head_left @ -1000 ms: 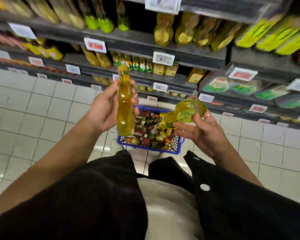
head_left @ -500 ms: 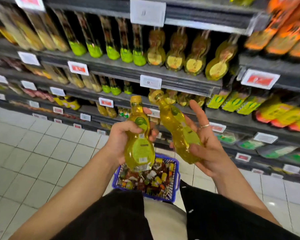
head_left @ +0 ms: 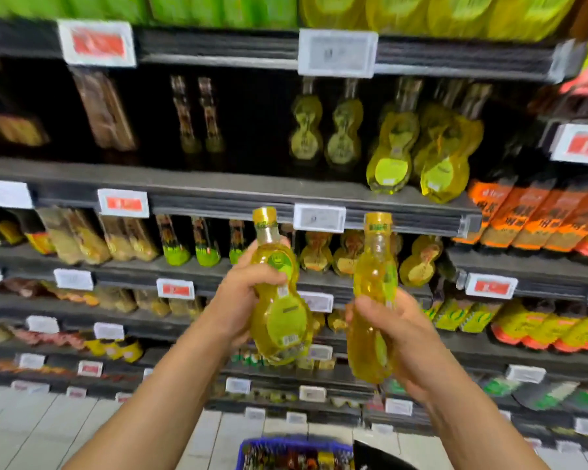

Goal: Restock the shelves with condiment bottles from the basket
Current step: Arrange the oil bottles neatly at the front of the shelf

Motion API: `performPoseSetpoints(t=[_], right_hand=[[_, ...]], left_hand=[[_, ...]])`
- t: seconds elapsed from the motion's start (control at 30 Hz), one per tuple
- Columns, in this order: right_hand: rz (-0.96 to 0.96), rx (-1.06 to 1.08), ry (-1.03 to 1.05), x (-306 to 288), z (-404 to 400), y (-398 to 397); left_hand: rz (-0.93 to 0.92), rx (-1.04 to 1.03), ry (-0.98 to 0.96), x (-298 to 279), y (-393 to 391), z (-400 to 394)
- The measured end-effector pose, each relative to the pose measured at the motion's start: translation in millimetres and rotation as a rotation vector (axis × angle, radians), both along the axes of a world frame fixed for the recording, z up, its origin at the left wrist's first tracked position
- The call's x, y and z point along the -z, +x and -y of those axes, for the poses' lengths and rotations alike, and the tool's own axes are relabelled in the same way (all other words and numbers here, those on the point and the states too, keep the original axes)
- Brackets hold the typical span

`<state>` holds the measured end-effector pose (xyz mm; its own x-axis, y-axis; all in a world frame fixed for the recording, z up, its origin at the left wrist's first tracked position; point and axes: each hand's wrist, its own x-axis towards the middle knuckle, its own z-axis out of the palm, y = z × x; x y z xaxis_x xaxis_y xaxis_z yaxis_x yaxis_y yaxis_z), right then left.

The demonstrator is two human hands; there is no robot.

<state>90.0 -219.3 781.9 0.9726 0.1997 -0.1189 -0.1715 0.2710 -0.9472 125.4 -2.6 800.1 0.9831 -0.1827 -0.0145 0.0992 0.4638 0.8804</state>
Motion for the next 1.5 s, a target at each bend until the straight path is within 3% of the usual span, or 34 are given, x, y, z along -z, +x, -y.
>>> performPoseSetpoints(t=[0.1, 0.3, 0.47, 0.6, 0.83, 1.1, 1.3, 1.4, 1.5], right_hand=[[0.165, 0.122, -0.123, -36.1, -23.7, 27.9], [0.342, 0.35, -0.304, -85.0, -54.4, 92.2], [0.458, 0.511, -0.547, -96.5, -63.3, 140.0], [0.448, 0.5, -0.607, -88.8, -62.2, 166.1], [0.447, 0.527, -0.665, -83.7, -63.5, 204.6], [0.447, 0.498, -0.71, -74.2, -67.1, 224.5], [0.377, 0.398, -0.893, -81.5, -58.7, 219.6], [0.425, 0.35, -1.059, -82.6, -47.5, 200.8], [0.55, 0.399, -1.035, -78.5, -23.7, 169.8]], left_hand=[[0.162, 0.002, 0.131, -30.1, 34.0, -23.4], [0.387, -0.001, 0.183, -81.0, 92.4, -50.3], [0.499, -0.09, 0.43, -98.0, 132.5, -48.4], [0.505, -0.136, 0.571, -93.4, 157.2, -42.5], [0.502, -0.179, 0.596, -84.3, 192.4, -33.5], [0.551, -0.274, 0.763, -75.7, 212.3, -28.8], [0.575, -0.268, 0.846, -68.9, 211.2, -31.4], [0.615, -0.429, 0.86, -63.0, 194.7, -34.9], [0.785, -0.692, 0.847, -53.4, 158.9, -21.5]])
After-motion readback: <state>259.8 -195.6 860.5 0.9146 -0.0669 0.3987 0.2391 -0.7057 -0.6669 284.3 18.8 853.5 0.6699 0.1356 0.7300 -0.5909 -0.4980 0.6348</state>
